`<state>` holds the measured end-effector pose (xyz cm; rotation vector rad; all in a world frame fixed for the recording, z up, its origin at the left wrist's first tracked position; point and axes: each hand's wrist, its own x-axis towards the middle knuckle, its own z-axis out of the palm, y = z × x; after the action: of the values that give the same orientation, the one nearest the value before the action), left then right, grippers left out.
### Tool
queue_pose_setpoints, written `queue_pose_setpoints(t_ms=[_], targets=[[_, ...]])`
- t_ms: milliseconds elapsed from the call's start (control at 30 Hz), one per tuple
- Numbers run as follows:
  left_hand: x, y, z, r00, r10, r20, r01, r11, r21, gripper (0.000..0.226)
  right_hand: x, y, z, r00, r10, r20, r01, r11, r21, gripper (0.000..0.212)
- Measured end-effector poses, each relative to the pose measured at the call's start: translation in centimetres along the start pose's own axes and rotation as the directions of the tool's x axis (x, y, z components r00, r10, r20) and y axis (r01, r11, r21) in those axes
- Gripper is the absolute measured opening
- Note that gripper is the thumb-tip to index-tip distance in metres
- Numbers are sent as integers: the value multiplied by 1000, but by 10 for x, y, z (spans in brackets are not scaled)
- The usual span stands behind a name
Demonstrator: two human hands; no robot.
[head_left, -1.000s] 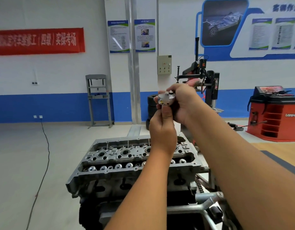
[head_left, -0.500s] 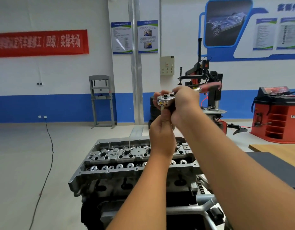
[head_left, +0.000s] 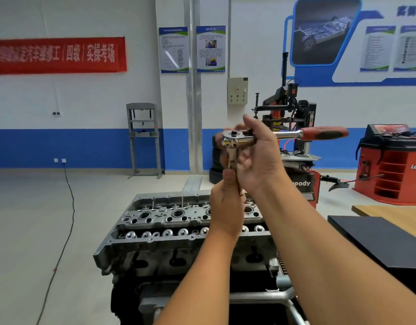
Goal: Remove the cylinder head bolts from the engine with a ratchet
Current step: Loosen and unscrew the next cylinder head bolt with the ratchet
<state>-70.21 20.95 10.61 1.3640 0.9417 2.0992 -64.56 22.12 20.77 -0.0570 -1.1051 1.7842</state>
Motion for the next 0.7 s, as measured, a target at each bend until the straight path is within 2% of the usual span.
queue_pose_setpoints(t_ms=[67, 100, 267, 367, 433, 533, 567, 633, 700], targets=[[0, -1, -2, 1000, -22, 6, 22, 1000, -14, 59, -1, 1, -7, 992, 29, 123, -7, 984, -176, 30], [1, -1, -2, 1000, -28, 9, 28, 999, -16, 61, 0, 0, -8, 987, 38, 157, -4, 978, -208, 32], [4, -3, -2, 999, -49, 10, 49, 998, 29, 59, 14, -11, -12, 924, 226, 309, -187, 971, -151, 31], [5, -5, -4, 999, -48, 9, 47, 998, 50, 56, 14, -10, -16, 900, 232, 370, -190, 971, -148, 28], [4, -6, -4, 999, -38, 24, 36, 998, 44, 62, 9, -6, -14, 925, 176, 336, -122, 977, -176, 17], [3, -6, -4, 998, -12, 63, 11, 1000, 29, 77, 0, 4, -11, 989, -52, 139, 80, 976, -203, 11], [3, -5, -4, 997, 2, 76, -4, 1000, 23, 79, -3, 8, -10, 984, -160, 82, 175, 955, -240, 12], [2, -3, -3, 996, 27, 82, -27, 1000, 1, 80, -9, 15, -6, 943, -327, 67, 330, 877, -348, 11], [2, -3, -4, 999, 13, 50, -11, 999, -43, 77, -8, 17, 0, 927, -361, 102, 371, 837, -402, 10]])
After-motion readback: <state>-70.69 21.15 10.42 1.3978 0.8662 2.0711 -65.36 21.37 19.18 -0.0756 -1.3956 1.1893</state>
